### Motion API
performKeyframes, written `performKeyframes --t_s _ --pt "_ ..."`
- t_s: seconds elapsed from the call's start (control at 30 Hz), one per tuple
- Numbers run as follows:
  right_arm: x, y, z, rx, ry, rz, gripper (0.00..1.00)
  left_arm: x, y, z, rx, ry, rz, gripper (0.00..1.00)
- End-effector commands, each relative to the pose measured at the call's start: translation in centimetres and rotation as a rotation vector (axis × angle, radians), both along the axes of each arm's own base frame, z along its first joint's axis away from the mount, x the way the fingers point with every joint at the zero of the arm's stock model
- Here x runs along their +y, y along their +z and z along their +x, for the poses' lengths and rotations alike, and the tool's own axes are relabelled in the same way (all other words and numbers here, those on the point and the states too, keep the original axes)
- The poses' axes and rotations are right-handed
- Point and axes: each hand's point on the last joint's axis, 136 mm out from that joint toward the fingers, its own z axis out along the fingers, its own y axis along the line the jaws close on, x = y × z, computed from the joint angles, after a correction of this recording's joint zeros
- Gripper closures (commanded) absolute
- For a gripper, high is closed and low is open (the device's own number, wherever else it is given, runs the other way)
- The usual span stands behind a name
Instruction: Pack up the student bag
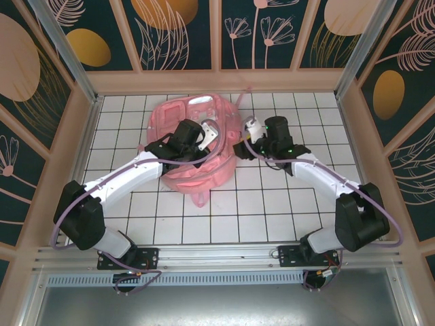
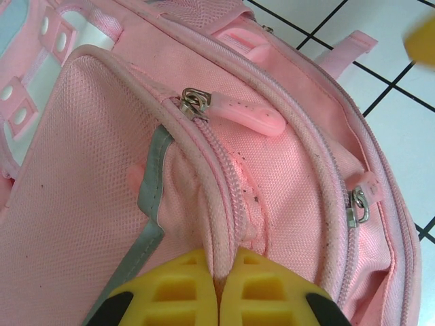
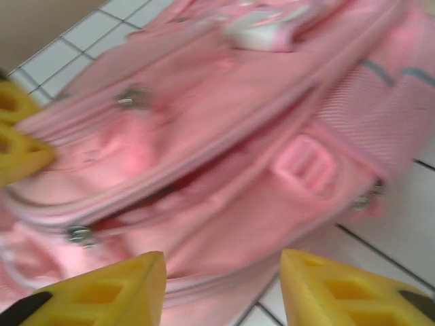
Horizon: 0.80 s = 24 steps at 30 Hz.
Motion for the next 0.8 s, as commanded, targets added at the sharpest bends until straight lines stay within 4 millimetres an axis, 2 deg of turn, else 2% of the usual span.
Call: performKeyframes --t_s 0.0,0.13,0.23,0.43,0.53,0.77 --pt "1.7 0.7 -2.2 -0.067 0.152 -0.009 0.43 0.2 3.5 0.9 -0.097 0.011 -0.04 1.0" --pt "3.1 0.1 -3.6 -0.036 0.272 0.004 0.42 0.7 3.7 0.7 -0.103 0.018 -0.024 1.0" --pt "3.7 -0.7 -4.0 -0.04 0.317 -0.012 0.47 0.8 4.1 0.6 -0.111 0.021 -0.033 1.0" --pt "4.3 -1.3 -3.3 -0.063 0.326 -0.032 0.58 0.5 4.6 0.5 -0.114 0.014 -0.057 1.0" --pt "4.6 -1.4 -2.9 -0.065 0.331 -0.03 0.59 0.5 4.5 0.5 -0.111 0.013 -0.055 1.0" --pt "6.2 -2.5 -3.7 -0.043 0.392 -0.046 0.64 0.5 4.3 0.5 -0.11 0.012 -0.056 1.0"
